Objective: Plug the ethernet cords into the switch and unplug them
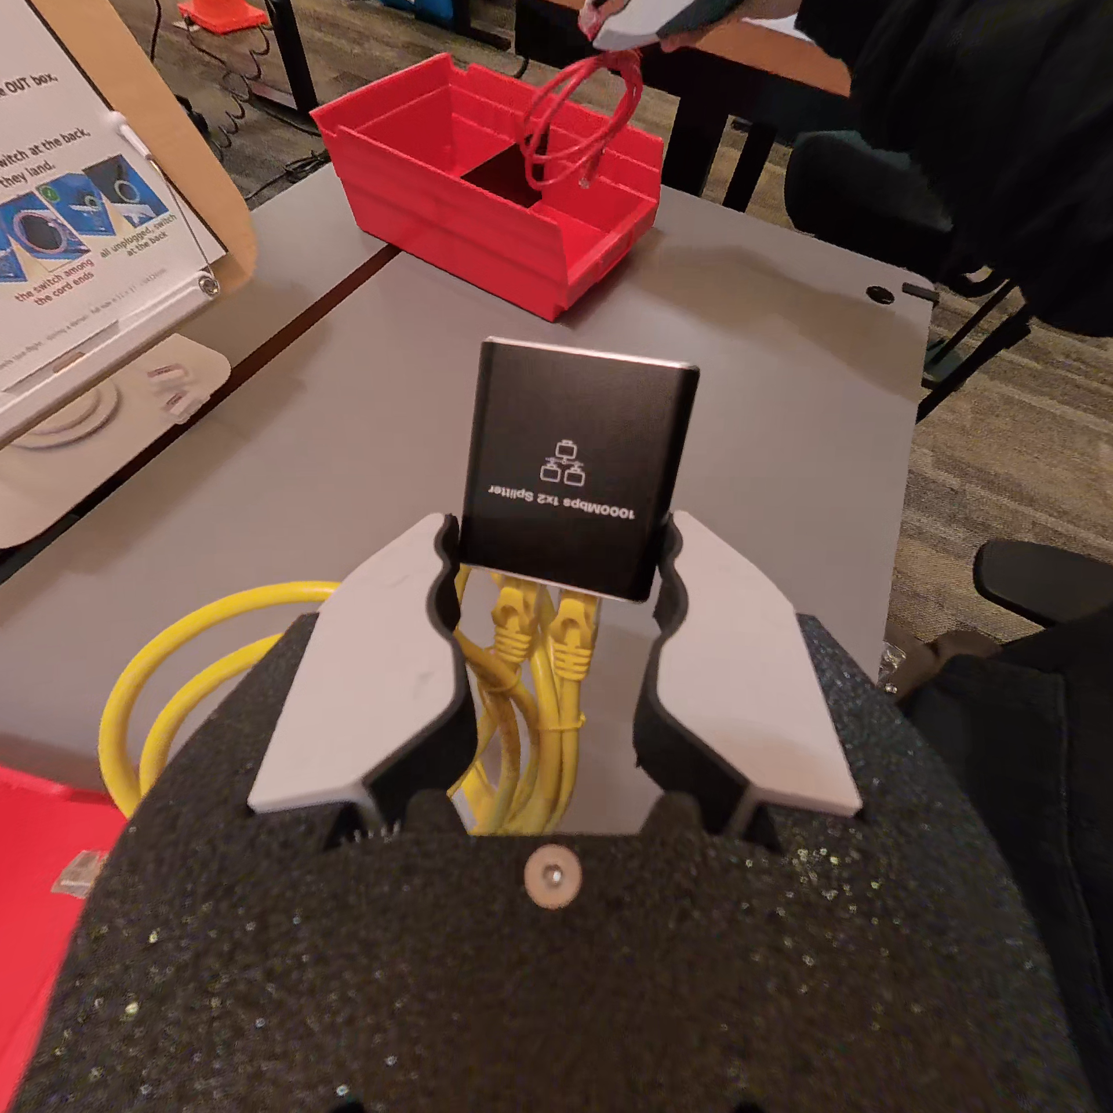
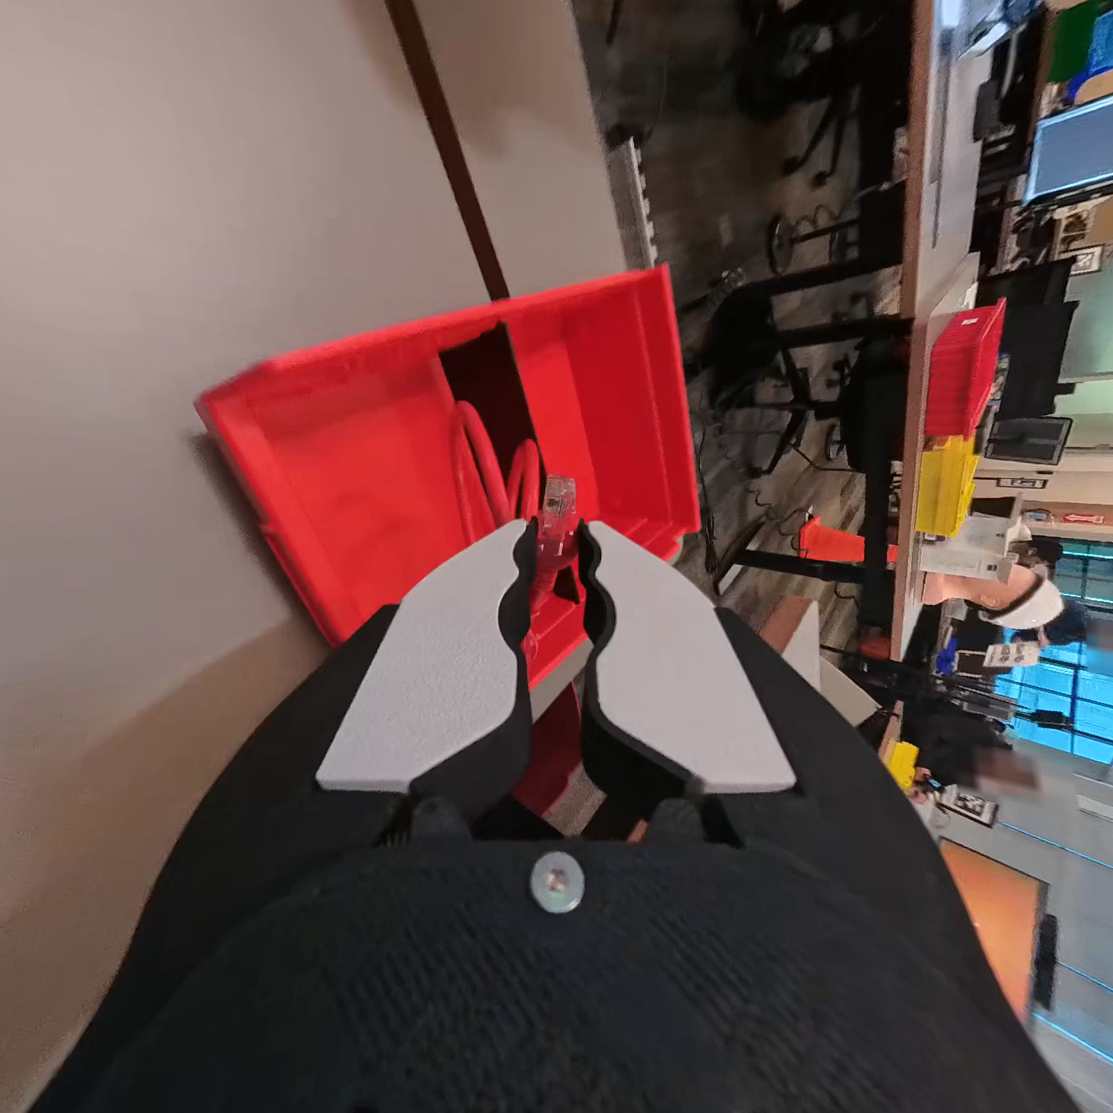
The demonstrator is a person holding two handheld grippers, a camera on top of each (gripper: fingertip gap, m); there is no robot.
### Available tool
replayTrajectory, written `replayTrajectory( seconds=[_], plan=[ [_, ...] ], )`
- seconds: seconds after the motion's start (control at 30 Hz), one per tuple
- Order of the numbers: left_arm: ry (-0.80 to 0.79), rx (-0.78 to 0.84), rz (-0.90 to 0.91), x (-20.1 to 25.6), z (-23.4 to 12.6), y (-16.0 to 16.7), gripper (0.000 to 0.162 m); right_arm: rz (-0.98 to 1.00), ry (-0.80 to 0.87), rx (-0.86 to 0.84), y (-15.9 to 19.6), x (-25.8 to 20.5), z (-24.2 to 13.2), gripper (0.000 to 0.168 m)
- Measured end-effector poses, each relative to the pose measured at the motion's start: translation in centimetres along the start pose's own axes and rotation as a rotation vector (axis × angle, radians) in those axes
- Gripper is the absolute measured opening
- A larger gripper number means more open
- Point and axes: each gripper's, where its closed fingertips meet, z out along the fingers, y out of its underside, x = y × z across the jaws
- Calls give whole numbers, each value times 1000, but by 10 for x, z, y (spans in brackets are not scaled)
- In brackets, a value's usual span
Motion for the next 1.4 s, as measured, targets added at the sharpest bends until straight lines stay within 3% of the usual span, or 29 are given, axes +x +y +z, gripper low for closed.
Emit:
replayTrajectory(
  seconds=[0.03, 0.3, 0.47, 0.5, 0.6, 0.77, 0.87, 0.97, 1.17, 1.23, 1.33, 1.4],
  plan=[
    [1, -7, -1, -1, 1, 1, 64, -17, -13, -28, 9, -4, 9, 13],
    [4, -35, -15, -9, 12, 6, 63, -80, 60, -104, 41, -1, 52, 14],
    [18, -52, -13, -9, 20, 7, 63, -128, -82, -23, 35, -46, 80, 14],
    [19, -54, -13, -9, 20, 7, 63, -118, -112, -18, 34, -54, 84, 19],
    [23, -58, -12, -8, 22, 6, 63, 10, -239, -54, 42, -74, 94, 66],
    [28, -50, -2, -4, 19, 3, 63, 318, -228, 197, 18, -48, 73, 93],
    [28, -57, 12, -4, 19, 5, 63, 436, -197, 225, 8, -29, 43, 99],
    [19, -59, 48, -1, 21, 3, 63, 528, -255, 426, -56, -44, -10, 95],
    [78, -27, 45, 23, 28, -11, 63, 477, -482, 945, -223, -168, -130, 89],
    [75, -29, 57, 29, 28, -14, 63, 582, -519, 1080, -257, -183, -155, 87],
    [-42, -81, 163, 29, 28, -9, 63, 920, -569, 1254, -281, -163, -186, 72],
    [-123, -101, 230, 31, 28, -8, 63, 1005, -620, 1251, -297, -168, -190, 67]
  ],
)
